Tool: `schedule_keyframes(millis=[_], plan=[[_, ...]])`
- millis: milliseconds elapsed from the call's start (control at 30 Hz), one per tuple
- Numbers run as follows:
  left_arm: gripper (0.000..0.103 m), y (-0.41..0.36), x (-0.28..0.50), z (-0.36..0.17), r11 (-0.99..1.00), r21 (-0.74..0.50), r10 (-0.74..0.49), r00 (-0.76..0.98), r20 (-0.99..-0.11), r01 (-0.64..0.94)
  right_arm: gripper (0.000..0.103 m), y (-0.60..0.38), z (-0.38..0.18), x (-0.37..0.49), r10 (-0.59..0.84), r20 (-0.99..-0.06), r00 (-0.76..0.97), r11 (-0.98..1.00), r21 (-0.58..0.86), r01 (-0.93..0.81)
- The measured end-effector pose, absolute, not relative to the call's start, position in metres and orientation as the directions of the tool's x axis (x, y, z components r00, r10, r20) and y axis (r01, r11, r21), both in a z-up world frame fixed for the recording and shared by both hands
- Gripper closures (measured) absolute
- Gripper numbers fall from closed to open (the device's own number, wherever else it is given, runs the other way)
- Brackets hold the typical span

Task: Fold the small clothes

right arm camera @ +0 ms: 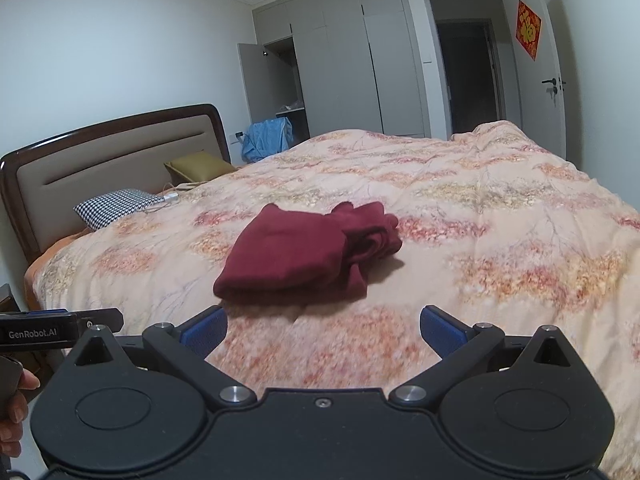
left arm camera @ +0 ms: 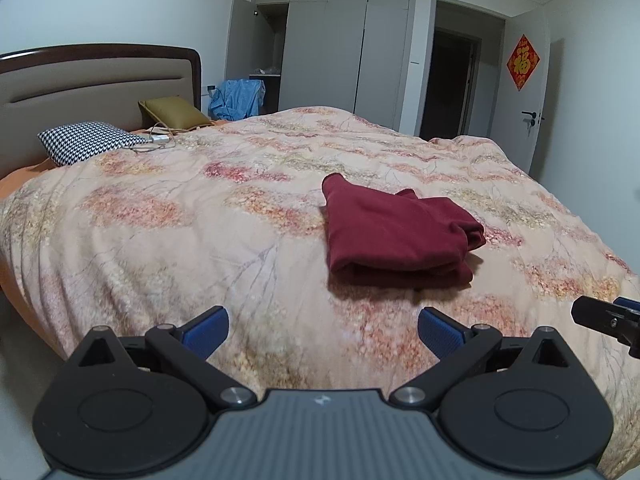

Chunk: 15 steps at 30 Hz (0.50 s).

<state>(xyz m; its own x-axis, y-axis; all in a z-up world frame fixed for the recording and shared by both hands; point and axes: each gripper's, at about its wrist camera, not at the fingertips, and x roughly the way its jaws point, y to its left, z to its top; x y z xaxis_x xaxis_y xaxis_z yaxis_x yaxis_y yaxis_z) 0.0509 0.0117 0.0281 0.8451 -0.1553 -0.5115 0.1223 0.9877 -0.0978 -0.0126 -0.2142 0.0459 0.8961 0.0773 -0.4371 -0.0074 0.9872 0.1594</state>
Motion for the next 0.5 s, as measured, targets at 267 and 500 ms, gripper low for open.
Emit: schedule_keyframes(millis=[267, 500], plan=[[0.0, 0.0141, 0.0432, 0.0257, 0.988, -0.103, -0.154, 0.841, -0.518, 0.118, 0.001, -0.2076, 0.0422, -0.0132, 0.091, -0.451, 0.888, 0.989, 0.146, -0.027], [0.0, 0.0143, 0.0443, 0.0271, 0.988, -0.105, -0.153, 0.841, -0.518, 0.115, 0.001, -0.207, 0.043, -0.0099, 0.095, -0.452, 0.887, 0.989, 0.141, -0.034]])
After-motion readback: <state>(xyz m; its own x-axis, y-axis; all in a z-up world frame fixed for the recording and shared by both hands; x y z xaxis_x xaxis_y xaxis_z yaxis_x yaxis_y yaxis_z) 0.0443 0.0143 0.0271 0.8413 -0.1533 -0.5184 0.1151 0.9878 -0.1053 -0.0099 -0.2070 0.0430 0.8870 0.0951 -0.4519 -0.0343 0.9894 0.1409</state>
